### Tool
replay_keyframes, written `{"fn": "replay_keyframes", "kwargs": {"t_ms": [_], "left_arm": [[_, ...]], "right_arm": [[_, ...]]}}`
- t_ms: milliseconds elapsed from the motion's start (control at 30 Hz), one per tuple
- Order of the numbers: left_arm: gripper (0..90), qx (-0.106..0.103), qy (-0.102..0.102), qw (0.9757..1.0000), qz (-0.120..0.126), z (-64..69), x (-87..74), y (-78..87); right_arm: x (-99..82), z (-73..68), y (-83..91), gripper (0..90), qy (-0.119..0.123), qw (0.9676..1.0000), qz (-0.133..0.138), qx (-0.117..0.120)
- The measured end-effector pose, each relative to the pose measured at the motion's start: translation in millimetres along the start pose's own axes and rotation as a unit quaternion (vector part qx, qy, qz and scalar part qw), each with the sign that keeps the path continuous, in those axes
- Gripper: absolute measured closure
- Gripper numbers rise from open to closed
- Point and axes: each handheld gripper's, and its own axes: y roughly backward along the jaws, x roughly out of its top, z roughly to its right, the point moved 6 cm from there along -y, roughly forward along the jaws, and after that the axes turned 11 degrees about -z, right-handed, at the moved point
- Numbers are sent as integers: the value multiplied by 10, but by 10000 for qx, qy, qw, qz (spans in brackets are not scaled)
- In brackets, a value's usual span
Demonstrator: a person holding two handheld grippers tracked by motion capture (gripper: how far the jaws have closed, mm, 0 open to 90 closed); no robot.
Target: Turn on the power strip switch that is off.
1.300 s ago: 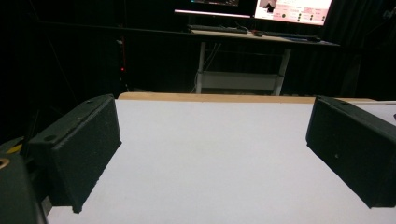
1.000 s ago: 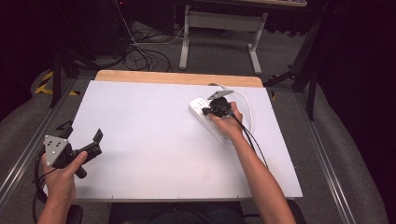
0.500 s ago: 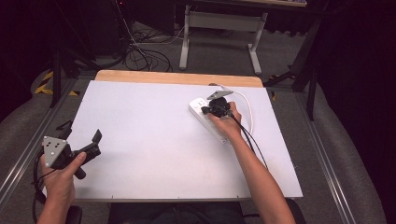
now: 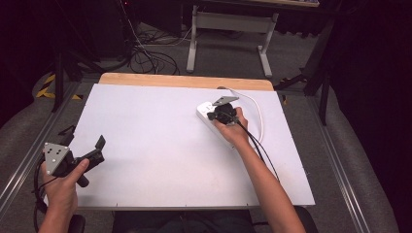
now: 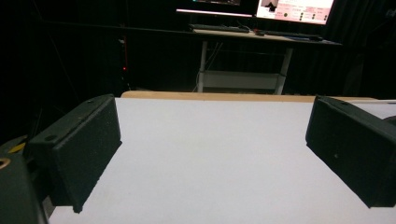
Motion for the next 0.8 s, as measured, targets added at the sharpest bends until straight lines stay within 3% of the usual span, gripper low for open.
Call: {"fn": "replay_keyframes", "kwargs": {"t_ms": [300, 633, 800], "left_arm": [[37, -9, -17, 10000, 0, 13, 0, -1], [38, -11, -22, 10000, -8, 7, 0, -7], [38, -12, 16, 10000, -3, 7, 1, -20]], "right_arm": [[-47, 29, -8, 900, -338, 9994, 91, 75], [-53, 39, 6, 900, -385, 9992, 64, 116], [-48, 28, 15, 900, -379, 9993, 0, 21]]}}
